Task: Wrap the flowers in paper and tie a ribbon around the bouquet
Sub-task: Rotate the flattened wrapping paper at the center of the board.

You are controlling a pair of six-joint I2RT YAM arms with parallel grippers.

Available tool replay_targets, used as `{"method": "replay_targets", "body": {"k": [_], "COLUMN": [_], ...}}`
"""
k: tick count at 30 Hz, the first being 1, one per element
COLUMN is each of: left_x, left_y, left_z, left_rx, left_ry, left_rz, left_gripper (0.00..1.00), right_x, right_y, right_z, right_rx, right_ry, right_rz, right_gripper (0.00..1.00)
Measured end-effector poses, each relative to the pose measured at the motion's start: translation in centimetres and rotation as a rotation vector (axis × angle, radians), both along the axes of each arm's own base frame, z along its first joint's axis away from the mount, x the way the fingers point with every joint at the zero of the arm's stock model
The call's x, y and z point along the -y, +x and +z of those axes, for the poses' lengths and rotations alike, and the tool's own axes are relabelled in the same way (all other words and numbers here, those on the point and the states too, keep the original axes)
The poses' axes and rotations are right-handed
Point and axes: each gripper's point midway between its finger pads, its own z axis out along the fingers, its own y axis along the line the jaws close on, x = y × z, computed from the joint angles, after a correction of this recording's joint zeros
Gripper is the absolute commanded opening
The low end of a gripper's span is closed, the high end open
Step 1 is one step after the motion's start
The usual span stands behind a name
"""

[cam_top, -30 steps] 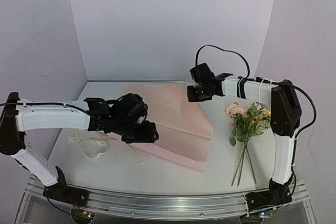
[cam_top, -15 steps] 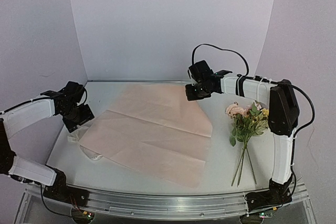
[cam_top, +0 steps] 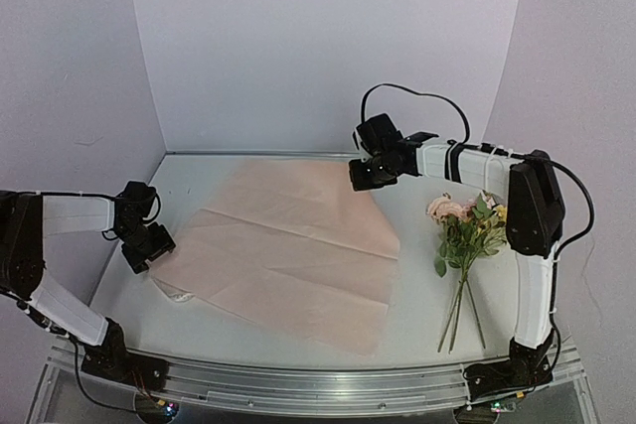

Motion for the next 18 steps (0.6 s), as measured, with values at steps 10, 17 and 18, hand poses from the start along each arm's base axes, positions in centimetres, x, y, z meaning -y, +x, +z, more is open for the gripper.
{"method": "replay_targets", "body": {"k": [10,17,18], "left_x": [0.7,2.3,2.5], "left_y": [2.0,2.6,2.6], "left_z": [-1.1,0.7,1.1], "left_rx": [0.032,0.097,0.111], "left_ry": [-0.033,-0.111,-0.120], "left_rz": [-0.082,-0.130,-0.135], "left_gripper": [0.65,0.38,0.35], "right_x": [-0.5,-0.7,-0.7], "right_y": [0.0,0.2,0.3], "right_z": [0.0,0.5,0.6], "right_rx": [-0.009,-0.001,0.001], "right_ry": [0.019,0.026,0.027], "right_rz": [0.014,0.013,0.013], "right_gripper": [0.03,0.03,0.03]}}
